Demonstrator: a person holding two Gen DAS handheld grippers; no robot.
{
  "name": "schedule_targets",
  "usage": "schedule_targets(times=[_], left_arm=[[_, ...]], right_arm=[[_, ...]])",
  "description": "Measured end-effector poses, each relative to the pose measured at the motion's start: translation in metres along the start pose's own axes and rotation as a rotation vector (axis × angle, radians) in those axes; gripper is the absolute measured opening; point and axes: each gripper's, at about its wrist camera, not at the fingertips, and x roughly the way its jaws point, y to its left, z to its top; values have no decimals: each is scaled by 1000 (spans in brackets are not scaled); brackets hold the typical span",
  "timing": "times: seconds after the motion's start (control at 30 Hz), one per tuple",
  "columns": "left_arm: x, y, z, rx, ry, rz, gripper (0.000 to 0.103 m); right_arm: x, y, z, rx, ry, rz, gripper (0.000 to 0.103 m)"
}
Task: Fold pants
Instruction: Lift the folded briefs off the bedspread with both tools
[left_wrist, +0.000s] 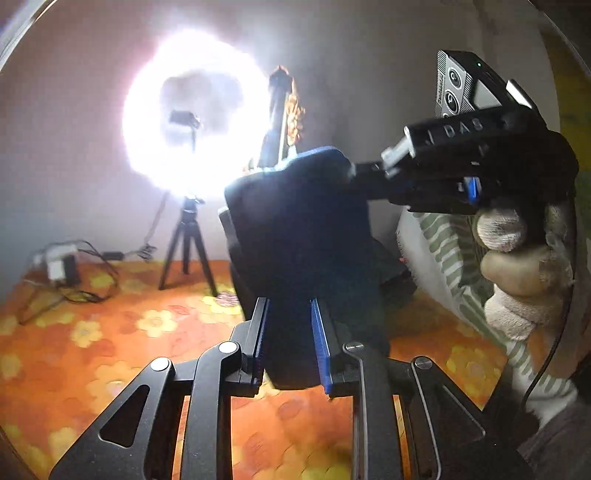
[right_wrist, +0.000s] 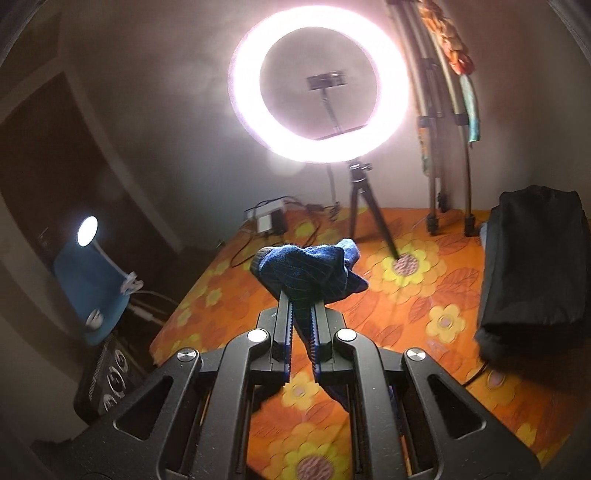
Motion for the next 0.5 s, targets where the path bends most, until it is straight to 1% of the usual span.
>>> schedule_targets(times=[0.1, 0.17, 0.27, 0.4, 0.5], left_arm=[[-28, 0, 1, 46, 3, 33, 21], [-39, 0, -1, 53, 7, 43, 21], [-42, 3, -3, 53, 30, 49, 21], [-16, 13, -12, 67, 84, 67, 21], [9, 22, -18, 62, 128, 75, 21]], right_arm=[[-10, 14, -13, 0, 10, 32, 9], [-11, 19, -20, 0, 20, 53, 9], [5, 11, -32, 10, 54, 49, 9], [56, -31, -46, 81, 149, 31, 9], [96, -69, -51, 120, 196, -7, 9]])
